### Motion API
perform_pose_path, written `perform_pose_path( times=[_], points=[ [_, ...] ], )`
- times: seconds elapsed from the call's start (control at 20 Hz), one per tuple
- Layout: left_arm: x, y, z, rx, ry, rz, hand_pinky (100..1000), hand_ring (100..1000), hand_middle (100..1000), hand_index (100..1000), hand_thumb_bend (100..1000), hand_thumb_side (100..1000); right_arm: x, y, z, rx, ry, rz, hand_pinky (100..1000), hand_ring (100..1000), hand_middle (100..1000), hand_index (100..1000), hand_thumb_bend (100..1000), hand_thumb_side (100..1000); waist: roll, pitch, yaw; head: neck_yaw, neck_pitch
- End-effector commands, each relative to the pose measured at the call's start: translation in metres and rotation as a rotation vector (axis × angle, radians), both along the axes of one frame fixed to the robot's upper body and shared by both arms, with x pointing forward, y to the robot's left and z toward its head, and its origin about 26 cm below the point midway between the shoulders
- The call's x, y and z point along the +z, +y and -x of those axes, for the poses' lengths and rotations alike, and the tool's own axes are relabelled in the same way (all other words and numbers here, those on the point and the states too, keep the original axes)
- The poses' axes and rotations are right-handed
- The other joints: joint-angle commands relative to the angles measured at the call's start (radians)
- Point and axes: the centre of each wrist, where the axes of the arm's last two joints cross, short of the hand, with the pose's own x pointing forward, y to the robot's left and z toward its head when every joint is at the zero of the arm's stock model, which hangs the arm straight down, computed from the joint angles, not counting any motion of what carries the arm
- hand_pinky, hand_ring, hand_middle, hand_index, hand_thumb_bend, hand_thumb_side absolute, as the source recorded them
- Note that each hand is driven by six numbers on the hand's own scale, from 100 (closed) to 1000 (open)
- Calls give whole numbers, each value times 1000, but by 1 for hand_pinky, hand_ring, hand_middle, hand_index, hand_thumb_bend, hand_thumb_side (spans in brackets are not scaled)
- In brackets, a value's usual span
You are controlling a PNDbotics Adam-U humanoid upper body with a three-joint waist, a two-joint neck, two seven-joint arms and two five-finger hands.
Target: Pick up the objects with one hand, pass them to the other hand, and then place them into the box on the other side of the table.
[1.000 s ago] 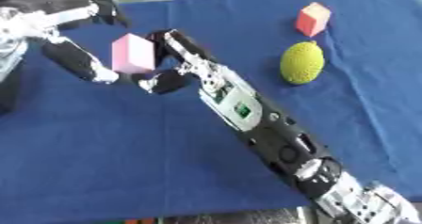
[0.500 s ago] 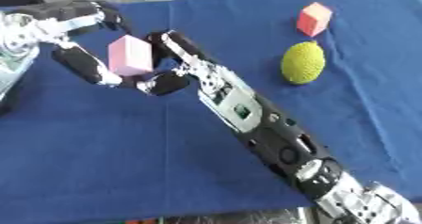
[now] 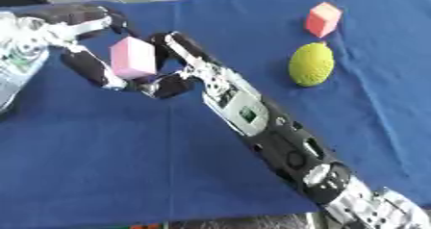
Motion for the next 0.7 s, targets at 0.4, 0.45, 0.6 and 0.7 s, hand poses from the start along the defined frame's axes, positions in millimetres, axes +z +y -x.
perform_pose_path(
  times=[0.4, 0.45, 0.6, 0.7],
  points=[
    [9, 0, 0, 8, -56, 43, 838, 823, 783, 811, 519, 266, 11, 4, 3, 26, -34, -4, 767, 562, 489, 531, 142, 100, 0, -22, -2, -1, 5],
    [9, -1, 1, 7, -55, 48, 835, 820, 777, 806, 507, 269, 11, 4, 3, 28, -35, -3, 766, 562, 489, 531, 144, 100, 0, -22, -3, -1, 5],
    [9, -1, 2, 6, -50, 58, 830, 815, 769, 796, 493, 269, 11, 4, 3, 28, -36, 2, 766, 562, 489, 530, 142, 100, 1, -22, -4, -1, 5],
    [9, -2, 3, 7, -47, 61, 820, 800, 754, 782, 484, 268, 11, 4, 3, 27, -33, 1, 766, 562, 489, 530, 139, 100, 1, -21, -4, -2, 5]
  ],
)
